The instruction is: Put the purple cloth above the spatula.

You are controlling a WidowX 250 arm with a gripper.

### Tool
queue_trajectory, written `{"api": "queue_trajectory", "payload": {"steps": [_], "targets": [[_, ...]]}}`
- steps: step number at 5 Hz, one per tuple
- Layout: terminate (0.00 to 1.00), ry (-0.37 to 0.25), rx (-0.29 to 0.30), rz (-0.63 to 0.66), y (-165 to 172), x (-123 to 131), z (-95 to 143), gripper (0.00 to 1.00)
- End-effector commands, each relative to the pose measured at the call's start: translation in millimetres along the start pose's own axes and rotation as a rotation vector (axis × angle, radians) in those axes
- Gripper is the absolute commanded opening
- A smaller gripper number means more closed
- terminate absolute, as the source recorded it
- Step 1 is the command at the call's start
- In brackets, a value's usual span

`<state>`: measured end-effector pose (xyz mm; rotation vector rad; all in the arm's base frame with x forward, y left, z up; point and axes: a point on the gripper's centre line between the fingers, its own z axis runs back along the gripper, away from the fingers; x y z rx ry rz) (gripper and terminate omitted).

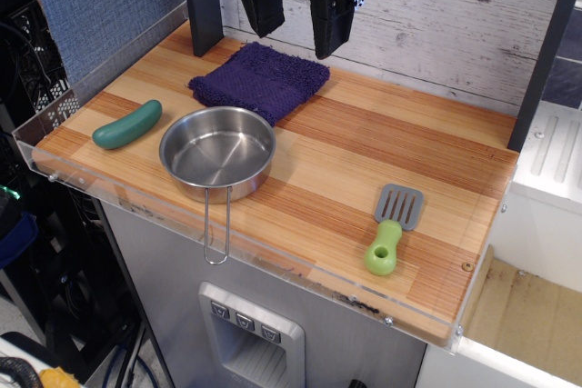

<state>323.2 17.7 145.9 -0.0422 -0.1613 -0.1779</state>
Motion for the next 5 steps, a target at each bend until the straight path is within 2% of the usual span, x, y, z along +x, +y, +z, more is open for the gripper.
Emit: {"api": "queue_trajectory", "payload": {"steps": [1,2,4,5], "targets": [[0.00,0.000,0.000,0.000,0.0,0.0,0.0,1.00],[0.00,0.004,0.037,0.002,38.4,11.1,-10.0,1.00],[0.00,-0.013,0.055,0.011,106.0,31.5,-31.7,1.00],[0.00,0.000,0.072,0.002,120.9,36.9,-45.0,1.00]]}}
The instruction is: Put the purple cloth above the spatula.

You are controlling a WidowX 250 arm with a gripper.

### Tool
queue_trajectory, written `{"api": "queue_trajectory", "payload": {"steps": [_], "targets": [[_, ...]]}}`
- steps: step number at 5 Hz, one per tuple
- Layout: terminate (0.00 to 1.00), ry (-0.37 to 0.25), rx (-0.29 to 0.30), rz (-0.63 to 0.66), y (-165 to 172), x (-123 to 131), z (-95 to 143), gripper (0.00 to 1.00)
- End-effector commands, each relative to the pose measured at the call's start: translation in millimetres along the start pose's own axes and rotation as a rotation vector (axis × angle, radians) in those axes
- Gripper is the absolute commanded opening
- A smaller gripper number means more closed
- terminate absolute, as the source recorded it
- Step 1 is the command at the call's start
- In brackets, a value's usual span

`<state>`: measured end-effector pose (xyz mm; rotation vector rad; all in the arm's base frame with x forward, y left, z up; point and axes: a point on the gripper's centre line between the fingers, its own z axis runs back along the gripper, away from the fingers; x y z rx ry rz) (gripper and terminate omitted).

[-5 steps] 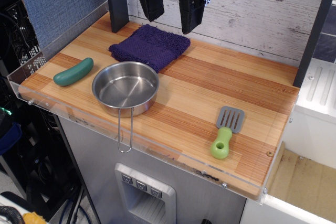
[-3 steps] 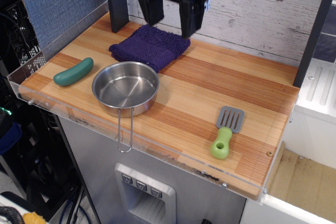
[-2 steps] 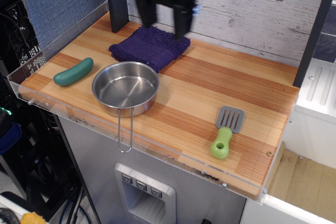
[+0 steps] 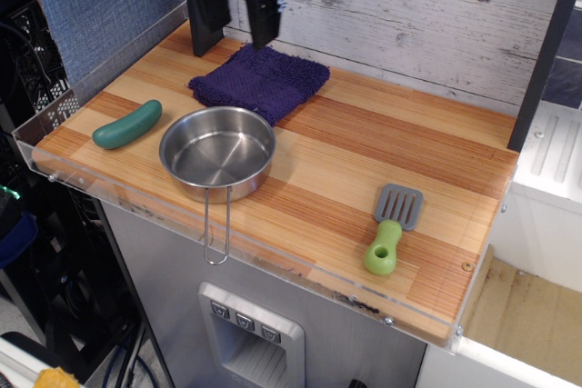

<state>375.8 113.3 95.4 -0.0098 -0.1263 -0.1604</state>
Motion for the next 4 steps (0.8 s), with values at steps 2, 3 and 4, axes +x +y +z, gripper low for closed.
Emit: {"api": "queue_trajectory", "payload": {"steps": [2,3,4], "targets": [[0.00,0.015,0.054,-0.025,24.2,18.1,-21.6,1.00],[0.00,0.029,0.059,-0.026,24.8,19.1,-30.7,1.00],[0.00,0.045,0.069,-0.020,28.1,21.4,-41.6,1.00]]}}
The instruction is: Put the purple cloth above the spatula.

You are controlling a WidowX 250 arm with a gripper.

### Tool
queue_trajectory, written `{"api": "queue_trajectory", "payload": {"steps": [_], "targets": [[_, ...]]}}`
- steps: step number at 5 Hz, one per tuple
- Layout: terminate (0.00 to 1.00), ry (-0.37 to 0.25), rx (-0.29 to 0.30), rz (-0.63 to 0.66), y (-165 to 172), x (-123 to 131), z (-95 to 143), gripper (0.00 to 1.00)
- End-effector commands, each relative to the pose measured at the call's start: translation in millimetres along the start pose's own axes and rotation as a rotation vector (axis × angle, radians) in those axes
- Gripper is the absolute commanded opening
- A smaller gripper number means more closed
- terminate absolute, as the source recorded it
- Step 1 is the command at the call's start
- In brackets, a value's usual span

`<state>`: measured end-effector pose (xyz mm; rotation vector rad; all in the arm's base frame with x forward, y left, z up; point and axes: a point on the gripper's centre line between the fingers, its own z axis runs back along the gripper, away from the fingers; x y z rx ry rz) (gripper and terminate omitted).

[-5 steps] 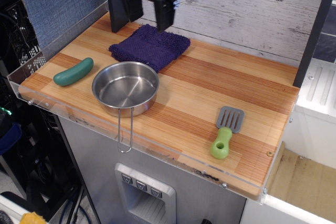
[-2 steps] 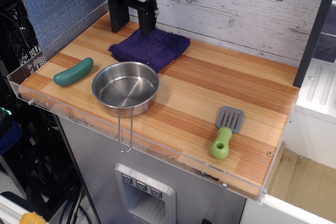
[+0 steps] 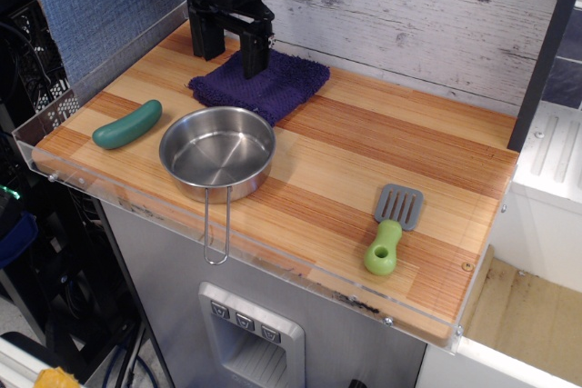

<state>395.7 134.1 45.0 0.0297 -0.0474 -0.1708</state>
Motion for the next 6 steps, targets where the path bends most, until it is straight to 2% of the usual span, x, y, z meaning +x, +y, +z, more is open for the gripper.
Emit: {"api": "queue_trajectory", "payload": {"steps": [1,2,3,4,5,6], "targets": [[0.00,-0.030,0.033,0.001,2.9,13.6,-2.4,1.00],[0.00,0.008,0.017,0.008,-4.6,12.2,-30.4,1.00],[0.00,0.075,0.011,0.021,-18.0,9.7,-53.7,1.00],[0.00,0.098,-0.005,0.062,-25.6,7.1,-53.9,1.00],[0.00,0.126,0.002,0.109,-48.7,4.2,-44.3,1.00],[0.00,0.138,0.014,0.104,-92.3,3.9,-31.8,1.00]]}}
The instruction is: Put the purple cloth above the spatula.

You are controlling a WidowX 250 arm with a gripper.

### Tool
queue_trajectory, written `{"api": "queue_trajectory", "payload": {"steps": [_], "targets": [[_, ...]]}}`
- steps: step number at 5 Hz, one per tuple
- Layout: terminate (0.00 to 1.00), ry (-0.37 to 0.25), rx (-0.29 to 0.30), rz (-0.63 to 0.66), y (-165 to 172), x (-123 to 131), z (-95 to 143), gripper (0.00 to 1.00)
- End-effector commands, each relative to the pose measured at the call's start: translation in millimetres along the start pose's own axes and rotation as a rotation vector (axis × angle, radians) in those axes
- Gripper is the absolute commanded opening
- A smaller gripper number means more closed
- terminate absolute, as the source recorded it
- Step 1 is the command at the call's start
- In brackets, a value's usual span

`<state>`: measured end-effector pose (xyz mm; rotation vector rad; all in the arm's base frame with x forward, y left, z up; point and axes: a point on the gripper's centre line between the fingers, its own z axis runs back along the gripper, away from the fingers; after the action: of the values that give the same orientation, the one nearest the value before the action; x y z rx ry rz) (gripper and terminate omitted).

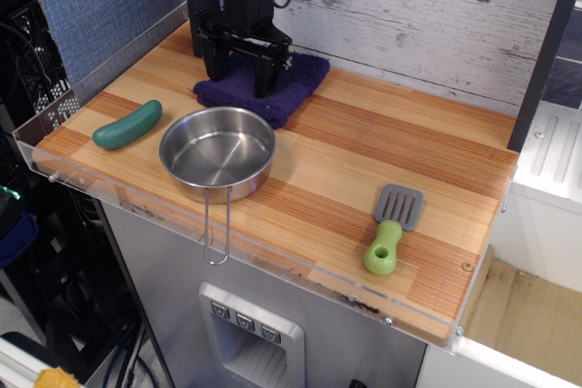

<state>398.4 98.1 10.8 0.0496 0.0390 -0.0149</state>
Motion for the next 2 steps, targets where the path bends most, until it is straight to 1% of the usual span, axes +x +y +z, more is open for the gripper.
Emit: {"api": "queue_trajectory", "payload": {"steps": [1,2], "targets": [[0.00,0.037,0.013,-0.080,-96.4,-17.7,10.4,1.00],[0.00,0.037,0.007,-0.098,-142.8,-18.1,9.5,1.00]]}}
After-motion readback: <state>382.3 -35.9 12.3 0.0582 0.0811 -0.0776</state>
